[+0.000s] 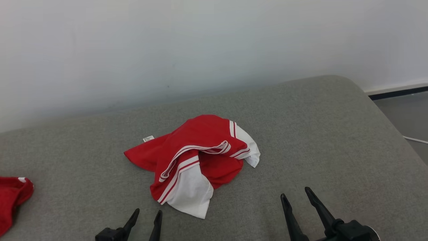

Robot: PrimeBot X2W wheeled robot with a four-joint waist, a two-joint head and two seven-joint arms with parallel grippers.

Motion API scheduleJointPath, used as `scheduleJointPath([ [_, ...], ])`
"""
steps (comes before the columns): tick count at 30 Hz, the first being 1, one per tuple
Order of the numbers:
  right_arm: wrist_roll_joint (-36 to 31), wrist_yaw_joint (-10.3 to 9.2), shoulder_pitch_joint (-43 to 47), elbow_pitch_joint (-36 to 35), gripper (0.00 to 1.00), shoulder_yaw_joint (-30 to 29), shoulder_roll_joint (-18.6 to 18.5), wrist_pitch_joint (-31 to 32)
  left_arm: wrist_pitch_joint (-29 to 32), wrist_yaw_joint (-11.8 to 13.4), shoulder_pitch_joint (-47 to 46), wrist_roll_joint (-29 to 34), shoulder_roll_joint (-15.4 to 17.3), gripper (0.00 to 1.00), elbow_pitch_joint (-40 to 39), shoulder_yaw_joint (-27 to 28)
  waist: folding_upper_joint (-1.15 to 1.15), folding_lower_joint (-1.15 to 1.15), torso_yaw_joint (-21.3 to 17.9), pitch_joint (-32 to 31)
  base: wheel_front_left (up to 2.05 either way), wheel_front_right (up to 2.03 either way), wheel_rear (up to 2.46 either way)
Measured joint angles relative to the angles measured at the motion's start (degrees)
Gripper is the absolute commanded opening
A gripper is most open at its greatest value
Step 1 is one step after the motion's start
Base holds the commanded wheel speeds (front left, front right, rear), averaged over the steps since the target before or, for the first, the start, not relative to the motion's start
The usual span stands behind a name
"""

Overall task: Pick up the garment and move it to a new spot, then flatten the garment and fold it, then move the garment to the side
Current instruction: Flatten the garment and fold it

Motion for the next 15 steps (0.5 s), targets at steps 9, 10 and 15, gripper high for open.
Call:
scheduleJointPath([
  [9, -0.16, 0.00, -1.53, 0.43, 1.00, 1.38, 0.00, 0.00, 0.00, -1.40, -7.43, 1.52, 0.10, 1.00, 8.72, 1.15, 0.00, 0.00, -3.21, 3.46, 0.00, 0.00, 0.00],
  [10, -0.16, 0.00, -1.62, 0.48, 1.00, 1.48, 0.00, 0.00, -0.01, -1.40, -7.95, 1.58, 0.11, 1.00, 9.24, 1.37, 0.00, 0.00, -3.56, 3.75, 0.00, 0.00, 0.00],
  [15, -0.18, 0.00, -2.48, 0.46, 1.00, 1.74, -0.04, 0.00, -0.01, -0.85, -9.64, 2.29, 0.10, 1.00, 11.52, 2.20, 0.00, 0.00, -5.10, 4.95, 0.00, 0.00, 0.00],
])
